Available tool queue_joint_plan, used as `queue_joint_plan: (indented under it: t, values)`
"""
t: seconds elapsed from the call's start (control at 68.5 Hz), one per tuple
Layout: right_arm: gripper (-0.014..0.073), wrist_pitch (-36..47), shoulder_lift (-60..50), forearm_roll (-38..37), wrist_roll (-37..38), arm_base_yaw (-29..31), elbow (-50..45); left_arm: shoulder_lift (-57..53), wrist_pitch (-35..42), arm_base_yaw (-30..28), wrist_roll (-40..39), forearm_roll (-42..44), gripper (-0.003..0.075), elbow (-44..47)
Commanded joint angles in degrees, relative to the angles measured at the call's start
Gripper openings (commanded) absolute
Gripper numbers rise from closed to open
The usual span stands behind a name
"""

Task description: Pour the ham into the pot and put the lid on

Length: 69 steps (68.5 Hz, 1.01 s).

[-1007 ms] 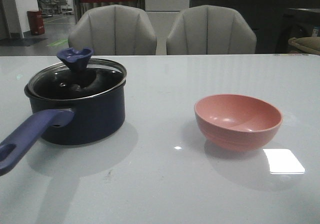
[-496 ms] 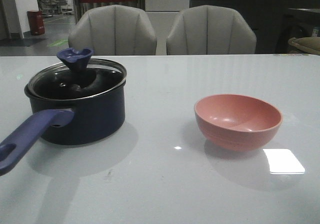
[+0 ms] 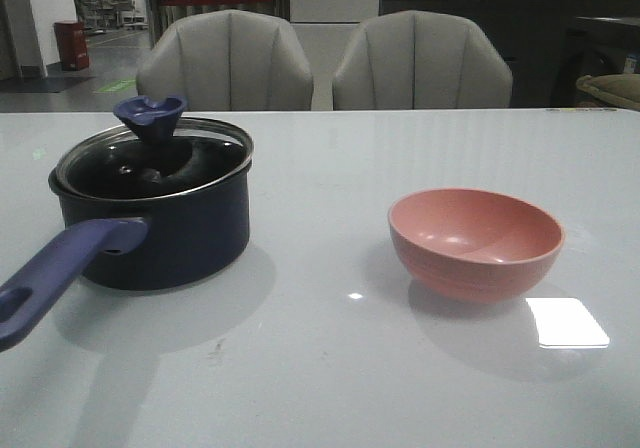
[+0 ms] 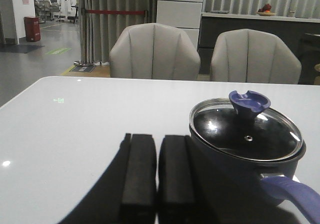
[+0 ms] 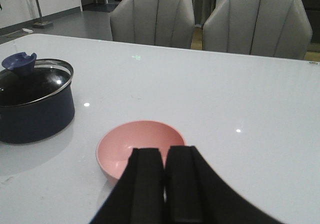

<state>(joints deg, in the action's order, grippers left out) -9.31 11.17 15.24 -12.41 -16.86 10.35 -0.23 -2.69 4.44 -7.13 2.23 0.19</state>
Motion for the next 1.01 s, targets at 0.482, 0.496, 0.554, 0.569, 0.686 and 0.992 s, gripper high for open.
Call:
queue_joint_plan:
  t: [0.482, 0.496, 0.554, 0.569, 0.686, 0.992]
  values:
    - [0.0164, 11.7, -12.9, -16.6, 16.8, 9.0, -11.6, -1.1, 4.4, -0.1, -0.5, 0.0, 0.0113, 1.3]
    - [0.0164, 11.7, -12.9, -16.6, 16.8, 9.0, -11.6, -1.1, 4.4, -0.1, -0.5, 0.0, 0.0113, 1.3]
    - [0.0164, 11.7, -12.9, -16.6, 16.8, 9.0, -11.6, -1.1, 4.4, -0.1, -0.5, 0.0, 0.0113, 1.3]
    - [0.0164, 11.7, -12.9, -16.6, 16.8, 9.0, -11.6, -1.1, 4.4, -0.1, -0.5, 0.0, 0.0113, 1.3]
    - [0.0164, 11.7, -12.9, -16.6, 16.8, 9.0, -11.6, -1.1, 4.4, -0.1, -0.5, 0.0, 0.0113, 1.3]
    - [0.0164, 11.7, -12.9, -16.6, 16.8, 9.0, -11.6, -1.1, 4.4, -0.1, -0.5, 0.0, 0.0113, 1.3]
